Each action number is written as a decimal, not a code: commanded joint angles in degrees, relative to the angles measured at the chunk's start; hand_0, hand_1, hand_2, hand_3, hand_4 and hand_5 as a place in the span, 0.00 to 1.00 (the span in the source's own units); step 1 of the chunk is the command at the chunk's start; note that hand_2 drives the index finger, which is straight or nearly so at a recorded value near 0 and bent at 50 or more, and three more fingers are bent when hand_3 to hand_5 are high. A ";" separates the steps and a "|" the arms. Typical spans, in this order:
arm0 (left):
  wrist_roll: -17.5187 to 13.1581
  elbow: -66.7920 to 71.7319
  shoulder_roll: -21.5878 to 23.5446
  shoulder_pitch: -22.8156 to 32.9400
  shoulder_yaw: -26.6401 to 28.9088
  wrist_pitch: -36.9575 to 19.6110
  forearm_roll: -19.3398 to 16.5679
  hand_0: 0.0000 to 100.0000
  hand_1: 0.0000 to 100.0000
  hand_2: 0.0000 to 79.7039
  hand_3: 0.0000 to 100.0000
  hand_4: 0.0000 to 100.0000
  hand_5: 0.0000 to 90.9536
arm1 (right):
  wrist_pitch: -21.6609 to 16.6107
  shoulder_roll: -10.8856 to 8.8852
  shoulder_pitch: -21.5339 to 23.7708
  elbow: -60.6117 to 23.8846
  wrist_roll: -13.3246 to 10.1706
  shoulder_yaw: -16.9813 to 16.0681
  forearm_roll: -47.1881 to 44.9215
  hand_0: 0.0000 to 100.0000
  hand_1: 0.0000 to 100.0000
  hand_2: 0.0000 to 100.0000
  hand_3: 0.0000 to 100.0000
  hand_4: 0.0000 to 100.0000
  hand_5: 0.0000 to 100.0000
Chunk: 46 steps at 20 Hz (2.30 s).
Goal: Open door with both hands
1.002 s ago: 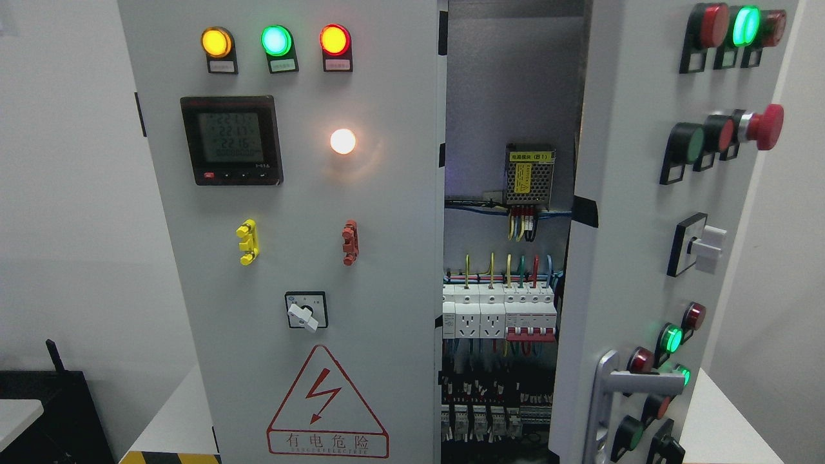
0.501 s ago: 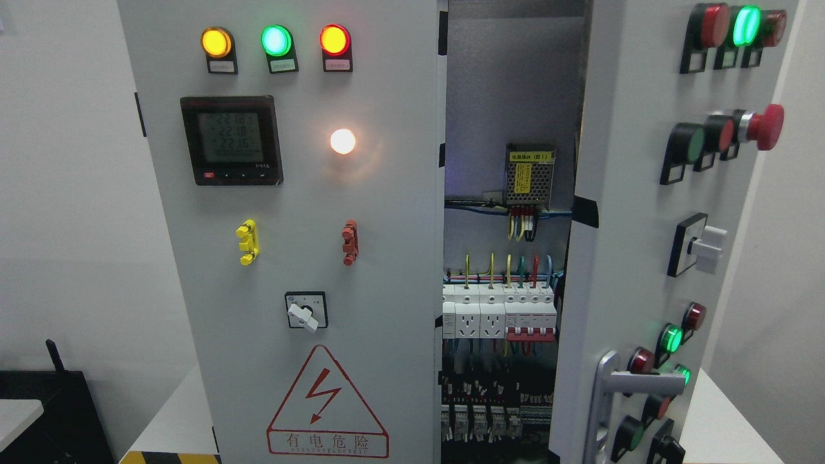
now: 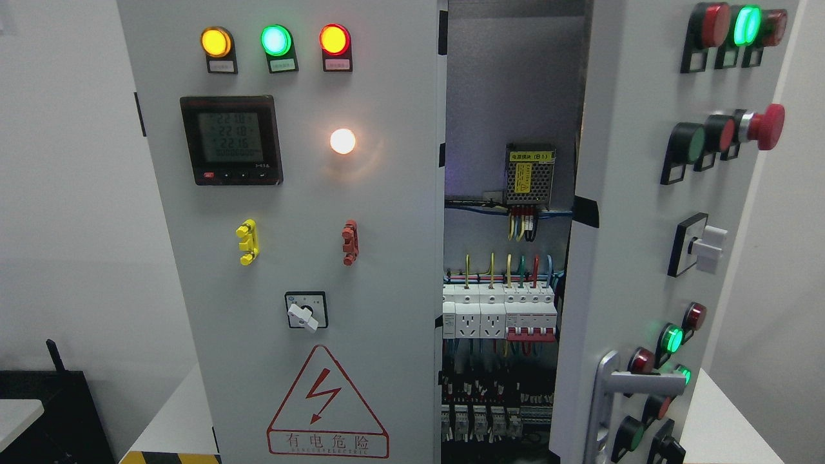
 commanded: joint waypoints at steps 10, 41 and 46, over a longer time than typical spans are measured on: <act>-17.94 -68.31 35.23 12.78 3.26 -8.05 36.97 0.00 0.00 0.00 0.00 0.00 0.00 | 0.00 0.00 0.00 0.00 -0.12 0.00 0.70 0.38 0.00 0.00 0.00 0.00 0.00; -21.28 -92.40 76.30 1.35 6.16 -11.66 82.01 0.00 0.00 0.00 0.00 0.00 0.00 | 0.00 0.00 0.00 0.00 -0.03 0.00 0.70 0.38 0.00 0.00 0.00 0.00 0.00; -21.28 -95.03 81.58 1.00 5.02 -11.66 84.29 0.00 0.00 0.00 0.00 0.00 0.00 | 0.00 0.00 0.00 0.00 -0.03 0.00 0.62 0.38 0.00 0.00 0.00 0.00 0.00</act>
